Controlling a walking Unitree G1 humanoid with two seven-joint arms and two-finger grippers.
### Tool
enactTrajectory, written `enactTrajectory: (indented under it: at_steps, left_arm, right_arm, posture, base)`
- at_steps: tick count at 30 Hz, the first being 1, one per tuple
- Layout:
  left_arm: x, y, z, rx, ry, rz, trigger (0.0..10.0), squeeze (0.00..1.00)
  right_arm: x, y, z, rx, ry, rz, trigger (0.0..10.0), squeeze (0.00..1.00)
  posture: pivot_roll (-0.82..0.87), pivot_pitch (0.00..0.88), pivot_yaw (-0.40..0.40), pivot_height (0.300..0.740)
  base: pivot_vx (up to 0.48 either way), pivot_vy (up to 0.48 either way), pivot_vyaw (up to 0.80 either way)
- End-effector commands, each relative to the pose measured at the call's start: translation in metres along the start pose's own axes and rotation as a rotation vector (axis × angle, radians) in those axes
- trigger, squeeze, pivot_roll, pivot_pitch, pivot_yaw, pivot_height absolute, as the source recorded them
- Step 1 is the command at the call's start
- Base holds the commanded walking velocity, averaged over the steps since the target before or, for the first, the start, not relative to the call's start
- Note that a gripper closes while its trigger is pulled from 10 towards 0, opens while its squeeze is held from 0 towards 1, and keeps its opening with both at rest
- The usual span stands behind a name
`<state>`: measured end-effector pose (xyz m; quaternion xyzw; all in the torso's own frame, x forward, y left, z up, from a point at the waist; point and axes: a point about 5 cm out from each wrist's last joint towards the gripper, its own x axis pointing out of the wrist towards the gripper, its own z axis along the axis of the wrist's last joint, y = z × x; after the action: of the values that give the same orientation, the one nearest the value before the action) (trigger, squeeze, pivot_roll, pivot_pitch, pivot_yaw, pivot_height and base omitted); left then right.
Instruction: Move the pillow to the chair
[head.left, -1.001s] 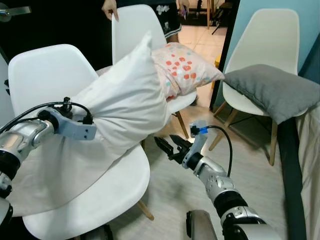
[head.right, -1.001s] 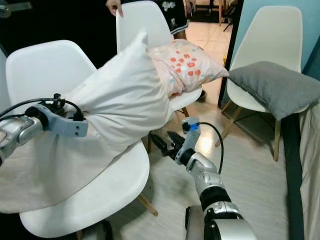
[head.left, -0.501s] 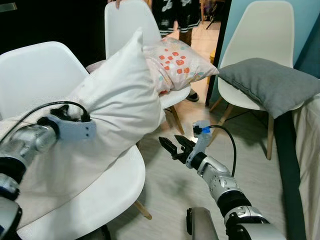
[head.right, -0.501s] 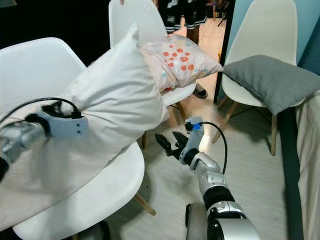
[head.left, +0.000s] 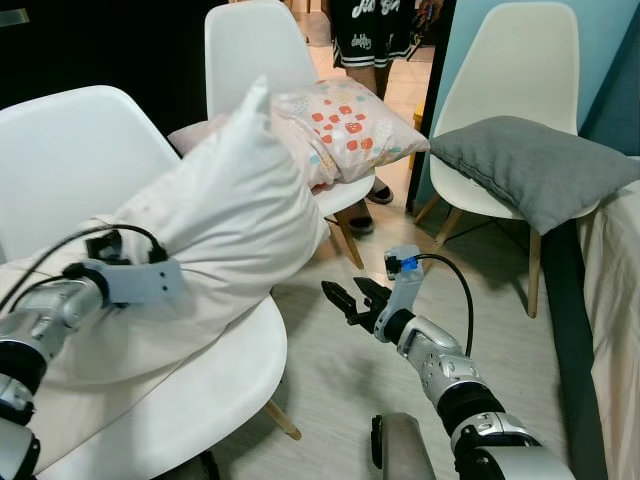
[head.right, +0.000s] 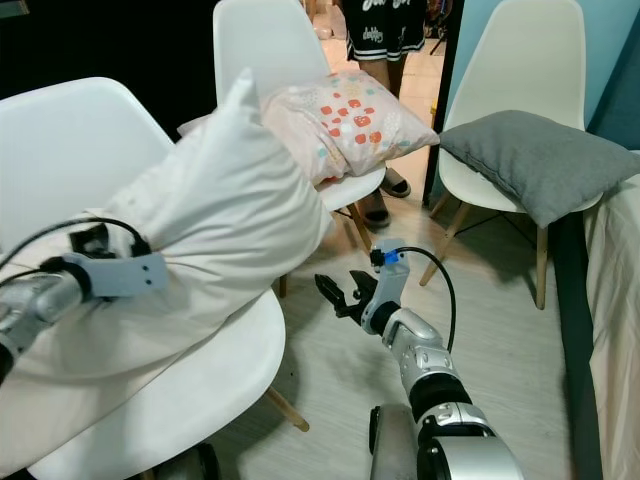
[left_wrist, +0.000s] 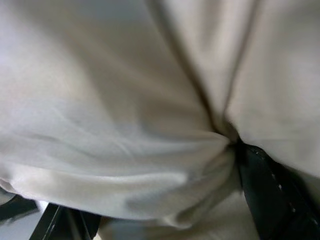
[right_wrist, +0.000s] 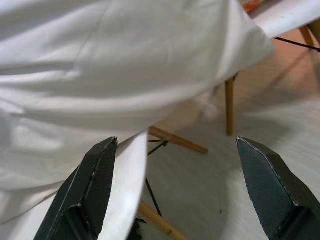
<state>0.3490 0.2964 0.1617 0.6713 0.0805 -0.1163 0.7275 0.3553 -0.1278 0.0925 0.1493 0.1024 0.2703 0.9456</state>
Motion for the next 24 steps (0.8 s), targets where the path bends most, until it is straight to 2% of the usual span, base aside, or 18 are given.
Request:
enactTrajectory:
  at_steps: [1,2,3,4,5,6,7,9,11,13,15,18,20,21,22,24]
  left_arm:
    - [-0.009,-0.018,-0.018,0.064,0.084,-0.115,10.0,0.0]
    - [-0.008,-0.004,-0.024,0.153,0.151,-0.01,10.0,0.0]
    - [-0.008,-0.004,-0.024,0.153,0.151,-0.01,10.0,0.0]
    - [-0.009,0.015,-0.03,0.21,0.216,0.134,10.0,0.0]
    - [-0.009,0.015,-0.03,0.21,0.216,0.134,10.0,0.0]
    - [-0.01,0.029,-0.034,0.244,0.258,0.242,10.0,0.0]
    - [-0.015,0.054,-0.036,0.282,0.296,0.406,10.0,0.0]
    - [-0.015,0.054,-0.036,0.282,0.296,0.406,10.0,0.0]
    - [-0.03,0.106,-0.033,0.387,0.317,0.725,10.0,0.0]
    - [-0.041,0.137,-0.025,0.455,0.302,0.904,10.0,0.0]
    - [-0.046,0.149,-0.02,0.476,0.287,0.959,10.0,0.0]
    - [-0.047,0.153,-0.014,0.489,0.276,0.991,10.0,0.0]
    - [-0.045,0.152,-0.01,0.458,0.267,1.015,10.0,0.0]
    - [-0.038,0.144,-0.003,0.322,0.209,0.988,10.0,0.0]
    - [-0.038,0.144,-0.003,0.322,0.209,0.988,10.0,0.0]
    - [-0.021,0.12,0.014,-0.038,0.053,0.89,10.0,0.0]
  right_arm:
    - [0.003,0.003,-0.002,0.007,0.016,-0.001,10.0,0.0]
    - [0.004,0.006,-0.004,0.009,0.017,0.006,10.0,0.0]
    - [0.004,0.006,-0.004,0.009,0.017,0.006,10.0,0.0]
    - [0.005,0.008,-0.005,0.012,0.018,0.012,10.0,0.0]
    - [0.005,0.008,-0.005,0.012,0.018,0.012,10.0,0.0]
    - [0.006,0.009,-0.005,0.013,0.018,0.017,10.0,0.0]
    - [0.007,0.01,-0.005,0.015,0.017,0.027,10.0,0.0]
    - [0.007,0.01,-0.005,0.015,0.017,0.027,10.0,0.0]
    - [0.008,0.012,-0.001,0.016,0.004,0.041,10.0,0.0]
    - [0.01,0.013,0.003,0.015,-0.008,0.053,10.0,0.0]
    - [0.01,0.014,0.004,0.016,-0.016,0.062,10.0,0.0]
    - [0.011,0.014,0.005,0.018,-0.021,0.065,10.0,0.0]
    - [0.011,0.015,0.006,0.028,-0.035,0.072,10.0,0.0]
    - [0.011,0.016,0.006,0.024,-0.046,0.077,10.0,0.0]
    - [0.011,0.016,0.006,0.024,-0.046,0.077,10.0,0.0]
    - [0.01,0.015,0.007,0.031,-0.061,0.086,10.0,0.0]
  posture:
    - [-0.06,0.055,0.04,0.501]
    - [-0.05,0.054,0.038,0.501]
    - [-0.05,0.054,0.038,0.501]
    - [-0.05,0.053,0.038,0.501]
    - [-0.05,0.053,0.038,0.501]
    - [-0.05,0.053,0.038,0.501]
    - [-0.06,0.044,0.035,0.501]
    - [-0.06,0.044,0.035,0.501]
    - [-0.06,0.036,0.034,0.501]
    - [-0.06,0.026,0.033,0.501]
    - [-0.06,0.026,0.033,0.501]
    - [-0.07,0.018,0.035,0.501]
    - [-0.07,0.018,0.035,0.501]
    - [-0.06,0.017,0.034,0.501]
    - [-0.06,0.017,0.034,0.501]
    - [-0.06,0.017,0.034,0.506]
  base:
    - [0.0,0.0,0.0]
    - [0.0,0.0,0.0]
    - [0.0,0.0,0.0]
    - [0.0,0.0,0.0]
    - [0.0,0.0,0.0]
    - [0.0,0.0,0.0]
    - [0.0,0.0,0.0]
    - [0.0,0.0,0.0]
    - [0.0,0.0,0.0]
    - [0.0,0.0,0.0]
    - [0.0,0.0,0.0]
    - [0.0,0.0,0.0]
    - [0.0,0.0,0.0]
    - [0.0,0.0,0.0]
    - [0.0,0.0,0.0]
    - [0.0,0.0,0.0]
